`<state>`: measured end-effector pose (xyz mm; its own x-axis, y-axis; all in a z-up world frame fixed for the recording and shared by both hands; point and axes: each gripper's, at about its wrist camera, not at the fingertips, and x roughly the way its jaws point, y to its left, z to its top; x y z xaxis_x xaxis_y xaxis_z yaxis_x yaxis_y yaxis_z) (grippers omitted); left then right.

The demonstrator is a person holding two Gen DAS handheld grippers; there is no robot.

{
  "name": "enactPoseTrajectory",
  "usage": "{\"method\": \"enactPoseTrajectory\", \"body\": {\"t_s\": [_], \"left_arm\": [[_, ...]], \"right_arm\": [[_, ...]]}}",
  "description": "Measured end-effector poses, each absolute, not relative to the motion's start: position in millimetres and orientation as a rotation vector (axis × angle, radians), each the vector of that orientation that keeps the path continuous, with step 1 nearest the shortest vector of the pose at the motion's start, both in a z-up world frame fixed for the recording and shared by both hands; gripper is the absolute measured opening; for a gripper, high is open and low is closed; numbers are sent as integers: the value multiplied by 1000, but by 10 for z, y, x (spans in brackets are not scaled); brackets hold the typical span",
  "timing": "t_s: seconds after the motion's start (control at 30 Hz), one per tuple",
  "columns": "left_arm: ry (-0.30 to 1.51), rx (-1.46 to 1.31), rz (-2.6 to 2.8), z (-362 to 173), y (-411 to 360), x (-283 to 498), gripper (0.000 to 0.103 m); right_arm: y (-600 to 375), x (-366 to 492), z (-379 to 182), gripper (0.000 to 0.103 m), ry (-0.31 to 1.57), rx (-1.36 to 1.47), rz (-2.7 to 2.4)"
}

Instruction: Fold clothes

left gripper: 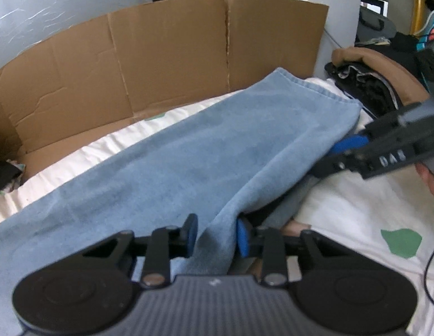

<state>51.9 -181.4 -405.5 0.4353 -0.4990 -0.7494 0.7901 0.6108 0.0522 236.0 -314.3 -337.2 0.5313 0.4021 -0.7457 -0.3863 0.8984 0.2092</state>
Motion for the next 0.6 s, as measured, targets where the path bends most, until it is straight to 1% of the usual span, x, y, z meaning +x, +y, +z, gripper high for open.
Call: {"method": "enactPoseTrajectory", "body": {"t_s": [0.13, 0.3, 0.43, 0.6], "left_arm": [[767, 461, -854, -4074, -1849, 465, 34], [781, 475, -863, -4088, -1866, 461, 35], [786, 464, -858, -4089, -1842, 475, 40], [810, 437, -894, -4165, -1858, 452, 40]], "right_arm": [[-3075, 2468, -3366, 49, 877, 31, 459], [-2992, 2536, -3550, 49, 952, 32, 474], [-2949, 2407, -3635, 49, 983, -41, 506], [-2974, 2288, -3652, 49, 1005, -84, 514]]}}
